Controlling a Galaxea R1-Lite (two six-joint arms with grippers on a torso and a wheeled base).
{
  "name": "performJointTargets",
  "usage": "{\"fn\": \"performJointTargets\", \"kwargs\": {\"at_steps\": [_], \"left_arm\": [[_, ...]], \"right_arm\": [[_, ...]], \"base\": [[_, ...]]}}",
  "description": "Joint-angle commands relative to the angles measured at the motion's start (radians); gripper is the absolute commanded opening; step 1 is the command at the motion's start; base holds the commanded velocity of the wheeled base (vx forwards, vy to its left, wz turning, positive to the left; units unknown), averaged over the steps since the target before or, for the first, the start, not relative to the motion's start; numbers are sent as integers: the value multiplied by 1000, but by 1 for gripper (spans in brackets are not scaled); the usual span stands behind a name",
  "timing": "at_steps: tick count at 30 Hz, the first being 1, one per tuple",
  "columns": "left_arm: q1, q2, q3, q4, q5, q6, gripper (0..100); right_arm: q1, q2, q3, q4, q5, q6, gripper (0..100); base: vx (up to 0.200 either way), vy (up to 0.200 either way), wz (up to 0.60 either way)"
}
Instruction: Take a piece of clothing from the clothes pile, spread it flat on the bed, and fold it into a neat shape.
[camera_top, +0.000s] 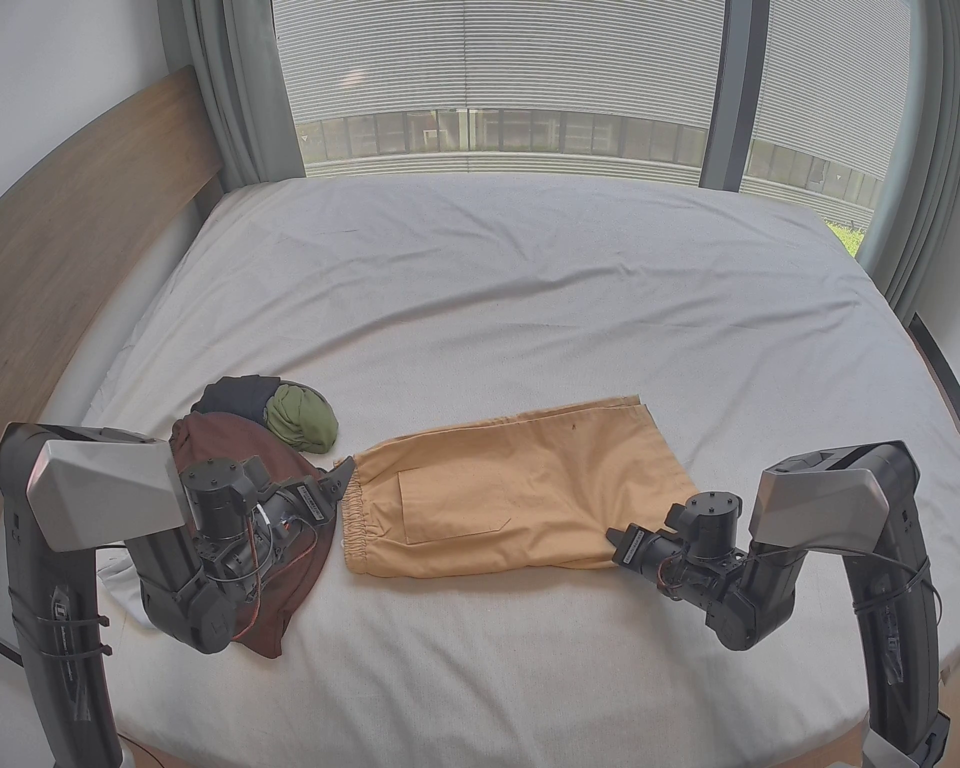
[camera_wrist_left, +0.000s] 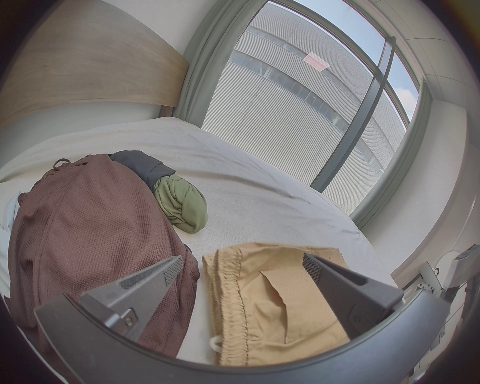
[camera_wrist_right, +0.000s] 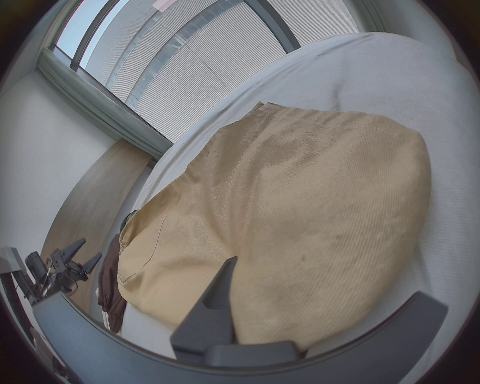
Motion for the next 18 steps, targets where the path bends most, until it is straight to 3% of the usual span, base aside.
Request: {"fn": "performJointTargets", "kwargs": {"at_steps": [1, 10, 18], "left_arm": [[8, -11, 0, 0, -1, -1, 100], [8, -10, 0, 0, -1, -1, 100], [8, -11, 2, 0, -1, -1, 100]], "right_arm": [[1, -62, 126, -38, -12, -26, 0], [-10, -67, 310, -161, -47, -48, 0], [-24, -84, 433, -169, -47, -59, 0]], "base": [[0, 0, 0], [0, 0, 0], [0, 0, 0]]}}
